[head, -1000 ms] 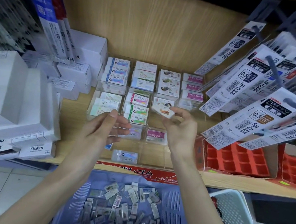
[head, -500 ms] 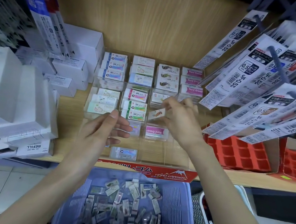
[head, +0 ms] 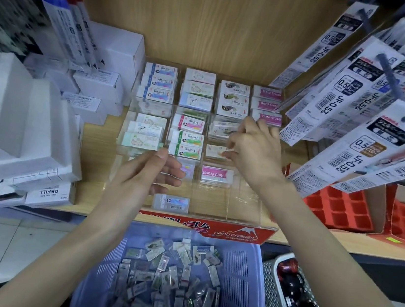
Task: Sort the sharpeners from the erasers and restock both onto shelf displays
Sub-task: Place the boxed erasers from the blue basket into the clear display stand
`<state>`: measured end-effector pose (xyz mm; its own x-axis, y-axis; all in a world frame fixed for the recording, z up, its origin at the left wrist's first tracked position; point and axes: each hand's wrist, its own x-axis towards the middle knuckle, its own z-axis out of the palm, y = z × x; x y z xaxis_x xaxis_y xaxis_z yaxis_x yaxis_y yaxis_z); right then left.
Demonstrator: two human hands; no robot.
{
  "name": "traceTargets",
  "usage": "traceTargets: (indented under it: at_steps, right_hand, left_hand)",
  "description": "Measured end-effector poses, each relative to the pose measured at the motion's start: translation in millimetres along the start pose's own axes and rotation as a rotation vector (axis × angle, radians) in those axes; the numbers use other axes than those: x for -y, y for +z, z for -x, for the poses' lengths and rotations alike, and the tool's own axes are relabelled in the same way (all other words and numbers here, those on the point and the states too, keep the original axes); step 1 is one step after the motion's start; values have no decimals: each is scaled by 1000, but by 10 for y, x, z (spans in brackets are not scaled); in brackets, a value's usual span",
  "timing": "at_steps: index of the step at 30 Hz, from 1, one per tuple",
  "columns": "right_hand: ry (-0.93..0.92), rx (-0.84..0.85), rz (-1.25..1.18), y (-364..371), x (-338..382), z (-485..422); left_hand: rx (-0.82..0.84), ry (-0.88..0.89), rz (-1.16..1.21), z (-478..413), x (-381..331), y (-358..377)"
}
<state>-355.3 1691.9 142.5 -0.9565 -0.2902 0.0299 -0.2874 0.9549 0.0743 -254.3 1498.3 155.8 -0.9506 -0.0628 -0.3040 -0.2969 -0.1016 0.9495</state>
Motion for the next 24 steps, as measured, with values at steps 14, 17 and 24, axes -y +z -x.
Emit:
traceTargets:
  at_steps: [14, 17, 24]
  right_hand:
    - [52, 33, -420, 38, 11, 111]
    - [54, -36, -330, 97, -13, 99]
    - [86, -5, -99, 74, 74, -14]
  left_hand:
    - [-25, 7, 27, 7, -8, -87]
    - [-16, 3, 20, 10, -11, -82]
    - [-4, -10, 18, 21, -13, -78]
